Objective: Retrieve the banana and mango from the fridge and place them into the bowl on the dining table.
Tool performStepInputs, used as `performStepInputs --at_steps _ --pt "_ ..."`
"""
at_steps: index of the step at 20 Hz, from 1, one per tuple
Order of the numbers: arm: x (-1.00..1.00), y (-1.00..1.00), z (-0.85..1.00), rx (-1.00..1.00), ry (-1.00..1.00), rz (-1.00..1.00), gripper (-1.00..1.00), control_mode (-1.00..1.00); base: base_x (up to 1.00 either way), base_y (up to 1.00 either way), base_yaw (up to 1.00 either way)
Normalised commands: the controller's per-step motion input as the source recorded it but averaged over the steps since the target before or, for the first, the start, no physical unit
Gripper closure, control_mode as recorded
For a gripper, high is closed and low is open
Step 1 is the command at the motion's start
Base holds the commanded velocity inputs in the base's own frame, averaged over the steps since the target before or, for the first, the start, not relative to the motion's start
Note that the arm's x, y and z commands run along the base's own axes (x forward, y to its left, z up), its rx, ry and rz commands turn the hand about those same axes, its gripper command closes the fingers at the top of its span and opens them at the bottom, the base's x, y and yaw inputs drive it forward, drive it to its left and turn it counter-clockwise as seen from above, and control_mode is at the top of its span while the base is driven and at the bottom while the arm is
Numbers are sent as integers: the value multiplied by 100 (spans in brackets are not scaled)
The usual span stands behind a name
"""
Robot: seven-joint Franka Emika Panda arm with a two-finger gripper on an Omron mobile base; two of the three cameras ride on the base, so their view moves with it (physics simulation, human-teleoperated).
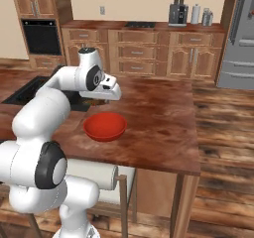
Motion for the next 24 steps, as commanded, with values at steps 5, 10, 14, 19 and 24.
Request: performStepInputs --at_steps 5,10,14,19,24 --pt "0 0 -65 0 0 -4 100 -100 0 0 0" --pt "15 0 -42 0 5 -3 100 -100 0 0 0" --pt "30 3 -28 0 10 -2 100 -100 0 0 0" --pt "30 6 -27 0 10 -2 100 -100 0 0 0" --pt "22 7 -30 0 8 -2 100 -100 0 0 0"
